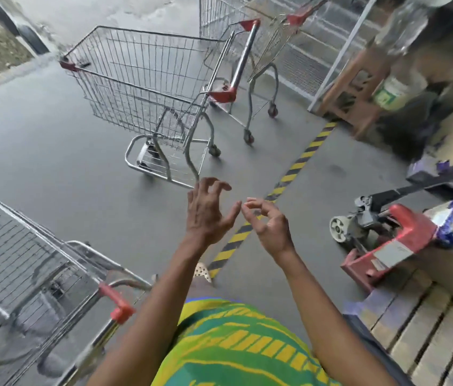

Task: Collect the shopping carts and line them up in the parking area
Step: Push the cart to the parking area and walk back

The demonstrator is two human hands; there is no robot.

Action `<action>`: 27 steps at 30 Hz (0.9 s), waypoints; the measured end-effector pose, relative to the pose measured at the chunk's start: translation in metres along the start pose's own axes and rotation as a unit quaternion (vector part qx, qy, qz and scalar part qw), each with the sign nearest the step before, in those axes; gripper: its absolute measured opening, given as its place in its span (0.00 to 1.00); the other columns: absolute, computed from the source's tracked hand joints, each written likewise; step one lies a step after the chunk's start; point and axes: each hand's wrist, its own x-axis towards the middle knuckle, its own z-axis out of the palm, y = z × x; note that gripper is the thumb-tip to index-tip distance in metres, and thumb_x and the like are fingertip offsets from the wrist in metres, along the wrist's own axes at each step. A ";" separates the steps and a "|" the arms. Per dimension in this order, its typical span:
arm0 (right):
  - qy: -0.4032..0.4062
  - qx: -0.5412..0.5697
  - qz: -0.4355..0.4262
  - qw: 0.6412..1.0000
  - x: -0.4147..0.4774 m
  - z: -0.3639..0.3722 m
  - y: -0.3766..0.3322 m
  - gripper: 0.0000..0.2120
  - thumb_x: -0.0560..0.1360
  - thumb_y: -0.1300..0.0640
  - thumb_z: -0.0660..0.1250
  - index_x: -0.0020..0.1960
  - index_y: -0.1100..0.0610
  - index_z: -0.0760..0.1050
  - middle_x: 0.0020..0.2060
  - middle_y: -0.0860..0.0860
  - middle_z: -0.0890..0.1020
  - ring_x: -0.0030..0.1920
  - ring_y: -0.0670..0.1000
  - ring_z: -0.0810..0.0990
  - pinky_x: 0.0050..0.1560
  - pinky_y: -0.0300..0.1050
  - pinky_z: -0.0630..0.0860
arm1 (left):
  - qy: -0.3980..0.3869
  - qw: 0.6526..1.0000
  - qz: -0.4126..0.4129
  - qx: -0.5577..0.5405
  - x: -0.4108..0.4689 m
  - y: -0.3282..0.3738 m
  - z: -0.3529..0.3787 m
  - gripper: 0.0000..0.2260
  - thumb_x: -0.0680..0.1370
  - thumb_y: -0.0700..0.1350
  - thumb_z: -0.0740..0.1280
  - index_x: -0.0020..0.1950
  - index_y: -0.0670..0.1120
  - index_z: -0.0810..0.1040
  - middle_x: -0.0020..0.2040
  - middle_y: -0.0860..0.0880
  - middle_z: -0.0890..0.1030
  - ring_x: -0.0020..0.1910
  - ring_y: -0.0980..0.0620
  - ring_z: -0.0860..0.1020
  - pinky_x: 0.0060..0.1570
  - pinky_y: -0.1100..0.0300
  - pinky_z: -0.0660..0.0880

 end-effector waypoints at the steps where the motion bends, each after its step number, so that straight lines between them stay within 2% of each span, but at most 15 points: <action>1: 0.008 -0.002 0.002 1.000 0.016 -0.004 -0.005 0.07 0.77 0.52 0.75 0.45 0.40 0.82 0.54 0.37 0.82 0.59 0.41 0.80 0.64 0.43 0.74 | -0.011 1.000 -0.001 -0.006 0.023 0.003 0.007 0.18 0.75 0.61 0.65 0.57 0.50 0.78 0.57 0.49 0.74 0.59 0.46 0.73 0.59 0.45 0.71; 4: 0.027 -0.011 -0.005 1.000 0.057 -0.017 -0.018 0.05 0.78 0.52 0.74 0.49 0.41 0.82 0.55 0.38 0.83 0.60 0.41 0.80 0.64 0.39 0.73 | -0.035 0.999 -0.001 -0.013 0.090 0.017 0.028 0.18 0.76 0.62 0.62 0.56 0.51 0.78 0.56 0.48 0.74 0.59 0.45 0.73 0.61 0.44 0.70; 7: 0.036 -0.005 0.017 0.999 0.094 -0.031 -0.014 0.05 0.78 0.53 0.74 0.53 0.46 0.83 0.55 0.40 0.84 0.60 0.42 0.80 0.63 0.38 0.73 | -0.044 0.999 0.022 -0.001 0.155 0.034 0.049 0.17 0.77 0.61 0.62 0.57 0.51 0.78 0.56 0.48 0.74 0.59 0.45 0.72 0.61 0.50 0.66; 9: 0.038 -0.002 0.046 0.998 0.119 -0.041 -0.004 0.05 0.77 0.53 0.75 0.51 0.43 0.83 0.53 0.39 0.84 0.57 0.40 0.80 0.60 0.36 0.73 | -0.042 0.998 0.032 0.023 0.203 0.047 0.063 0.16 0.76 0.59 0.63 0.58 0.50 0.78 0.57 0.48 0.74 0.59 0.45 0.71 0.61 0.51 0.62; 12: 0.050 -0.004 0.082 0.995 0.166 -0.059 0.011 0.05 0.77 0.50 0.75 0.48 0.40 0.81 0.49 0.36 0.84 0.52 0.39 0.79 0.53 0.34 0.72 | -0.005 0.997 0.006 0.072 0.287 0.059 0.084 0.19 0.74 0.57 0.65 0.61 0.49 0.77 0.59 0.44 0.75 0.61 0.41 0.71 0.63 0.47 0.65; 14: 0.032 -0.011 0.095 0.995 0.206 -0.074 0.024 0.02 0.77 0.47 0.74 0.47 0.40 0.81 0.48 0.35 0.84 0.52 0.41 0.80 0.53 0.37 0.74 | -0.001 0.993 -0.055 0.109 0.347 0.061 0.096 0.24 0.74 0.57 0.65 0.66 0.47 0.74 0.62 0.42 0.73 0.63 0.40 0.70 0.65 0.46 0.66; 17: -0.011 -0.029 0.093 0.995 0.279 -0.102 0.034 0.05 0.77 0.41 0.72 0.46 0.41 0.82 0.49 0.42 0.86 0.54 0.47 0.83 0.55 0.44 0.78 | -0.009 0.977 -0.171 0.127 0.420 0.061 0.112 0.27 0.75 0.55 0.66 0.71 0.46 0.67 0.67 0.40 0.69 0.67 0.39 0.67 0.68 0.43 0.67; 20: -0.033 -0.051 0.069 0.996 0.355 -0.131 0.031 0.04 0.78 0.46 0.72 0.45 0.43 0.82 0.47 0.44 0.86 0.52 0.47 0.84 0.54 0.45 0.78 | -0.052 0.945 -0.317 0.068 0.458 0.050 0.140 0.32 0.78 0.53 0.67 0.77 0.45 0.58 0.73 0.37 0.64 0.72 0.36 0.65 0.71 0.39 0.65; 21: -0.036 -0.050 0.071 0.996 0.379 -0.138 0.030 0.05 0.79 0.47 0.72 0.45 0.44 0.82 0.46 0.44 0.86 0.50 0.47 0.84 0.54 0.46 0.79 | -0.060 0.934 -0.344 0.074 0.459 0.045 0.146 0.33 0.78 0.52 0.67 0.78 0.42 0.57 0.71 0.37 0.67 0.69 0.37 0.69 0.69 0.40 0.68; 23: -0.051 -0.050 0.072 0.995 0.421 -0.146 0.024 0.05 0.79 0.47 0.72 0.46 0.47 0.83 0.44 0.45 0.86 0.48 0.47 0.84 0.53 0.48 0.79 | -0.053 0.927 -0.352 0.119 0.451 0.035 0.152 0.30 0.78 0.47 0.65 0.76 0.40 0.59 0.58 0.41 0.77 0.56 0.41 0.78 0.58 0.46 0.76; 25: -0.083 -0.059 0.064 0.993 0.456 -0.144 0.016 0.06 0.79 0.47 0.71 0.48 0.49 0.83 0.44 0.45 0.86 0.47 0.47 0.84 0.53 0.46 0.79 | -0.043 0.922 -0.358 0.142 0.443 0.029 0.150 0.22 0.79 0.47 0.64 0.70 0.43 0.66 0.48 0.45 0.78 0.47 0.44 0.77 0.49 0.52 0.75; 27: -0.126 -0.077 0.041 0.988 0.481 -0.135 0.003 0.06 0.79 0.47 0.71 0.49 0.48 0.82 0.44 0.45 0.85 0.48 0.46 0.83 0.50 0.41 0.77 | -0.034 0.911 -0.370 0.178 0.437 0.024 0.143 0.19 0.79 0.50 0.62 0.67 0.44 0.69 0.45 0.47 0.76 0.42 0.46 0.74 0.44 0.55 0.71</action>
